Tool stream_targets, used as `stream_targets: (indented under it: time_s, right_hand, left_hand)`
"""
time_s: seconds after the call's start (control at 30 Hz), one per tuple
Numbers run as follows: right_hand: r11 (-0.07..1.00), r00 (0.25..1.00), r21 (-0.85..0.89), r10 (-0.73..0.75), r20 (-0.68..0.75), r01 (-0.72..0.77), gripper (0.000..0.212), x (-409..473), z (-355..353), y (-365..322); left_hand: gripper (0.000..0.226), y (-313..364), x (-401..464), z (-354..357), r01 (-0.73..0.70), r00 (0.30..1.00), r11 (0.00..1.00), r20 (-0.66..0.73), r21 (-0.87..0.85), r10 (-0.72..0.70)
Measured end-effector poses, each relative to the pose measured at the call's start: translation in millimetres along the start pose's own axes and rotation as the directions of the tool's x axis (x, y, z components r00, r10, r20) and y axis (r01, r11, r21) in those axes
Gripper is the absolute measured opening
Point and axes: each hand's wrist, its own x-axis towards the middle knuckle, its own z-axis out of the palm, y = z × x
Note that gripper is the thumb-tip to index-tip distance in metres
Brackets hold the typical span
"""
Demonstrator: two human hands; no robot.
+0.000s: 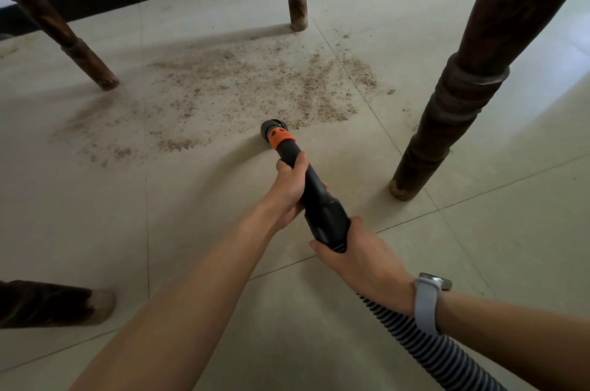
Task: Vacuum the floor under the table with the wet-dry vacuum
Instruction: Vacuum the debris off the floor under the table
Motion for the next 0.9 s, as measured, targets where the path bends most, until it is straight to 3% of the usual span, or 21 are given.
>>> stream_targets:
  time_s: [0.9]
  right_hand:
    - [0.998,0.997,-0.021,0.050,-0.064,-0.051,0.046,-3,-19,12]
  left_hand:
    - [0.045,-2,7,33,0.004,0.997,1.000,0.071,-0.004,-0.004]
